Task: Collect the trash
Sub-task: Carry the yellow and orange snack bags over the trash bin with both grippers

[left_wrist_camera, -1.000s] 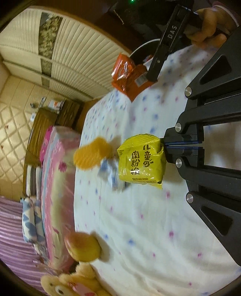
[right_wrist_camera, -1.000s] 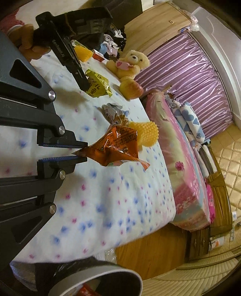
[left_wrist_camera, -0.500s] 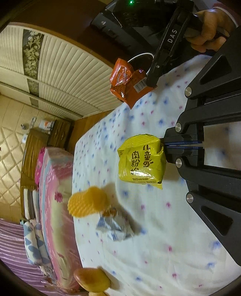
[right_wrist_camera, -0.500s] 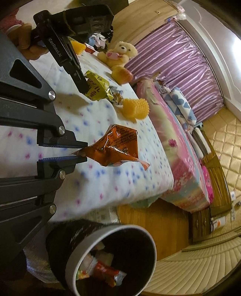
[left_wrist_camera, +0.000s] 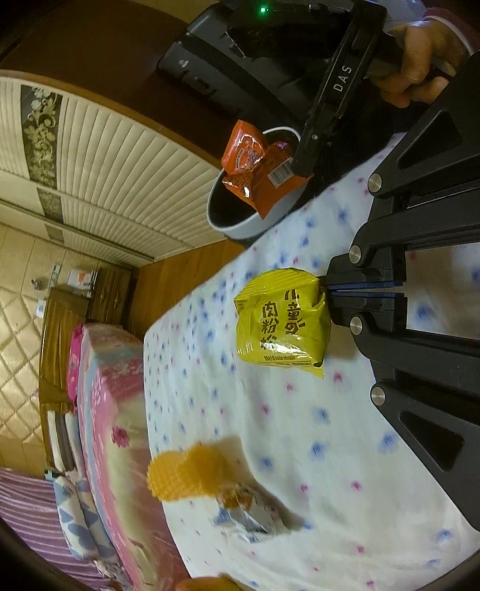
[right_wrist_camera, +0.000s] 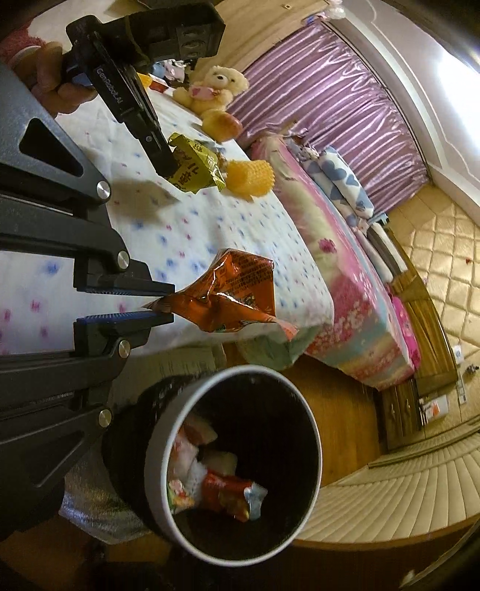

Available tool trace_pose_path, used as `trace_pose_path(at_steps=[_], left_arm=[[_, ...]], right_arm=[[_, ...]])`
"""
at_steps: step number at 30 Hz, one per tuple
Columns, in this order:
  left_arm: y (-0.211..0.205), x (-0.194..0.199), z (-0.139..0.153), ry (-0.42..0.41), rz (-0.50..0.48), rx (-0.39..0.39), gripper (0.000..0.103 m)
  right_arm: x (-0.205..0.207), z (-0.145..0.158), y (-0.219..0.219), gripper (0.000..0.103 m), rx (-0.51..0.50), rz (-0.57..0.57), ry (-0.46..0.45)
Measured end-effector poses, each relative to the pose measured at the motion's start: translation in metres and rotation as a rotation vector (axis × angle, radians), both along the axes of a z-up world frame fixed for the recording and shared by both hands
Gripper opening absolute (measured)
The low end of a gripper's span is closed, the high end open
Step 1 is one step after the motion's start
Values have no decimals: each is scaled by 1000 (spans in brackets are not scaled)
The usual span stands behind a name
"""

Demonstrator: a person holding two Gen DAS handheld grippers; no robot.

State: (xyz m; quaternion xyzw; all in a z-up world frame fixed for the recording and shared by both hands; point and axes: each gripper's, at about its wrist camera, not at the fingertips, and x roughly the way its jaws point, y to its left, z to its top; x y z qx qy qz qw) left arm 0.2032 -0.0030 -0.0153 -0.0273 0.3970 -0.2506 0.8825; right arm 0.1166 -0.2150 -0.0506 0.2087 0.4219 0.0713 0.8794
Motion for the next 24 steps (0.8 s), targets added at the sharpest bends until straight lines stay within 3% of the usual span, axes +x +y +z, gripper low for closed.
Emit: trace_pose_path(at_steps=[24], left_arm=[[-86, 21, -6, -4, -125, 29, 0]], right_arm=[[-13, 3, -64, 7, -26, -127, 6]])
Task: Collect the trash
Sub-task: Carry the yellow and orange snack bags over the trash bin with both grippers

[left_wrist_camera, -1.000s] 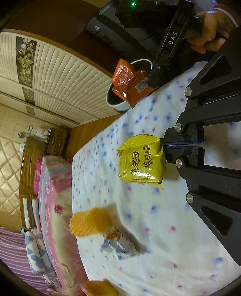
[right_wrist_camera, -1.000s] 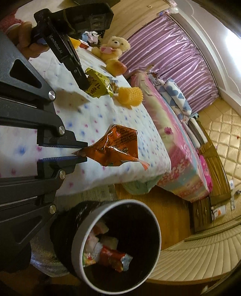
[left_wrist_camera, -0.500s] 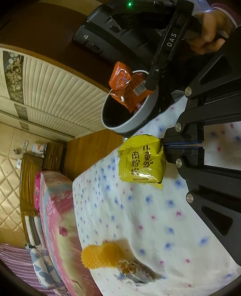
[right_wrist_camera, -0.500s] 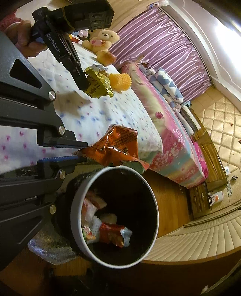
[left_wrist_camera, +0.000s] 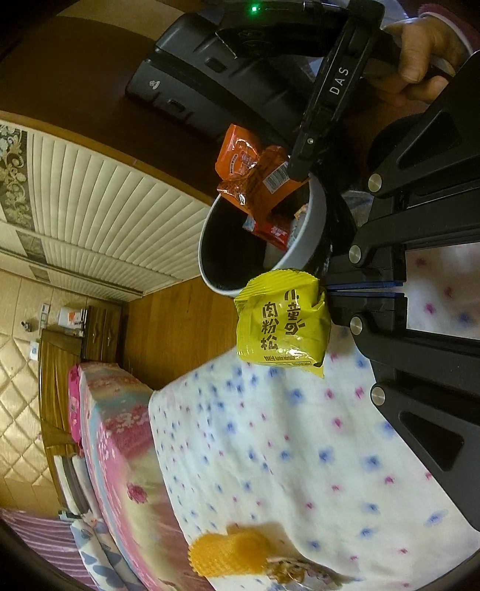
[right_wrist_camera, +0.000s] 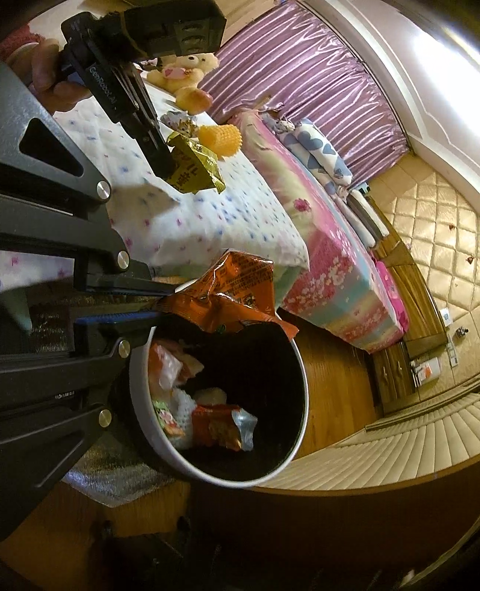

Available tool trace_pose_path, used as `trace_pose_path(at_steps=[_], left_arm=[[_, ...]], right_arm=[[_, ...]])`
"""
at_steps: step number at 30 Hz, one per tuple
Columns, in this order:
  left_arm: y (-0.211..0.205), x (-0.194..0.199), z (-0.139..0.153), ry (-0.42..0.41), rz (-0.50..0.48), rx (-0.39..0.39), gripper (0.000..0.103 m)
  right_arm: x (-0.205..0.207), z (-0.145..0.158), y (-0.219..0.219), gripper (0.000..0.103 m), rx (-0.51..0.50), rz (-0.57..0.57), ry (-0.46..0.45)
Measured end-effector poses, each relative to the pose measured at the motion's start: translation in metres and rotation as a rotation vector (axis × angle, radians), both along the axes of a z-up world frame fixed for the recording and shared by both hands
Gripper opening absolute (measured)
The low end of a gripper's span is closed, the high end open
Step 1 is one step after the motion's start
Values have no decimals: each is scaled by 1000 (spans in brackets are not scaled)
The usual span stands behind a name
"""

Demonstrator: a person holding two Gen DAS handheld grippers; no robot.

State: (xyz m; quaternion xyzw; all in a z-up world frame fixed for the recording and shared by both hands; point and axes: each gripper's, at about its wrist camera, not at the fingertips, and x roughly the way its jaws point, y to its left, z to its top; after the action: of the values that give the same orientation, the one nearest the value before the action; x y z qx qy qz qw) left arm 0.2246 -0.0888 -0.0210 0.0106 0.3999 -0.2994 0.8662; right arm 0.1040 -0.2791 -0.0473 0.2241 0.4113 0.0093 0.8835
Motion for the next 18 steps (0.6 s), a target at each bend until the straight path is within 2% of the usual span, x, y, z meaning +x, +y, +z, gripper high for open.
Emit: trace_pose_path(at_steps=[18], left_arm=[[-60, 27, -7, -9, -83, 32, 0]], right_arm=[[6, -9, -34, 7, -9, -61, 36]])
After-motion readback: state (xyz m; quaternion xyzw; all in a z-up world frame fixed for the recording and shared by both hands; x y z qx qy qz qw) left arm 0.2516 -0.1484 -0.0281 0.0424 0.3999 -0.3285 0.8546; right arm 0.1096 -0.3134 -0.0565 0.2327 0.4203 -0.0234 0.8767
